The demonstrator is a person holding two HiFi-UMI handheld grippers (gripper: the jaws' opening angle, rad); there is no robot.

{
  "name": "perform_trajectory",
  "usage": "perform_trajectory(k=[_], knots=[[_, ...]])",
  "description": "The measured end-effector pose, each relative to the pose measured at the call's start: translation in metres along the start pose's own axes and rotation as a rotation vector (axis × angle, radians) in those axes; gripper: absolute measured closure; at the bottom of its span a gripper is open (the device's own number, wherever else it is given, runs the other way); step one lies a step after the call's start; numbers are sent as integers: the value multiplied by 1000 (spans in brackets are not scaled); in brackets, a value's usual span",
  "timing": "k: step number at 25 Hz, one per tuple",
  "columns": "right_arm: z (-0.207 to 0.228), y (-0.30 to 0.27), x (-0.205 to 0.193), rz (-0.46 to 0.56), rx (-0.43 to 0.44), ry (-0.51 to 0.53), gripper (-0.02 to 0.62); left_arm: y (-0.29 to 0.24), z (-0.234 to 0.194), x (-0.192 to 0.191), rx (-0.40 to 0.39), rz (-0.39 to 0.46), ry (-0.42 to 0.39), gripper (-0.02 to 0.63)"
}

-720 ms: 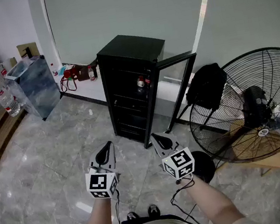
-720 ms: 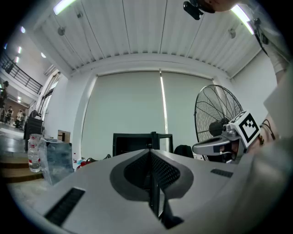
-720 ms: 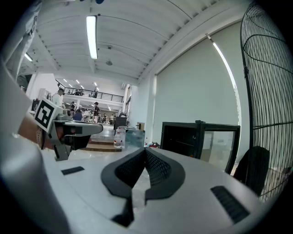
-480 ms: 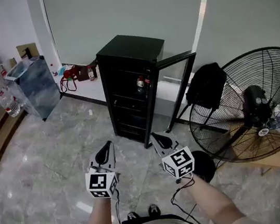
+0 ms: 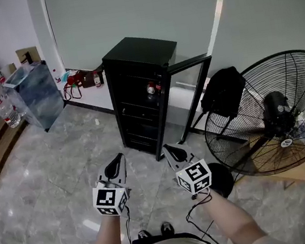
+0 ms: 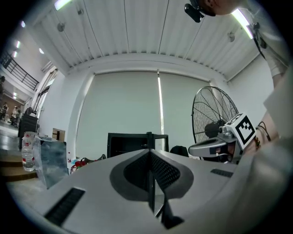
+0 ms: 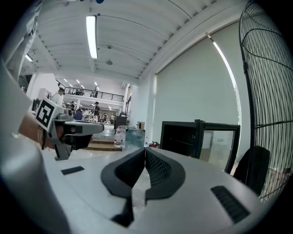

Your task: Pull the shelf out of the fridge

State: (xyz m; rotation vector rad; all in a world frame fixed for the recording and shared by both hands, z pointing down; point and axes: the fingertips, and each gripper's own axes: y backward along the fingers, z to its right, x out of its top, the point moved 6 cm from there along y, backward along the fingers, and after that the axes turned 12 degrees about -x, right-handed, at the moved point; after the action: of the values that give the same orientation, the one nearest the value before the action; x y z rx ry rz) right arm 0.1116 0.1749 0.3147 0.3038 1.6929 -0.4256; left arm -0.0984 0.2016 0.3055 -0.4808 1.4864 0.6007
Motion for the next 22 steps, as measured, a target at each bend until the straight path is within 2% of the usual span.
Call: perform_trajectory(k=[6, 10, 13, 16, 17, 19, 22], knots=[[1, -1, -2, -8, 2, -6, 578, -2, 0, 0, -9, 1, 14, 598], [-2, -1, -1, 0, 17, 2, 577, -2, 1, 0, -15, -4, 9, 549], [-8, -1, 0, 9, 45, 43, 577, -2, 2, 1, -21, -5, 1, 543], [-10, 0, 2, 17, 53, 28, 572, -2, 2, 0, -24, -6, 8, 529], [-9, 0, 1, 17, 53, 20, 561, -2, 3, 0, -25, -6, 9, 526], [-8, 0, 1, 15, 54, 10, 491, -2, 4, 0, -27, -8, 8, 517], [-8, 1, 0, 13, 56, 7, 490, -2, 4, 0, -30, -10, 5, 503]])
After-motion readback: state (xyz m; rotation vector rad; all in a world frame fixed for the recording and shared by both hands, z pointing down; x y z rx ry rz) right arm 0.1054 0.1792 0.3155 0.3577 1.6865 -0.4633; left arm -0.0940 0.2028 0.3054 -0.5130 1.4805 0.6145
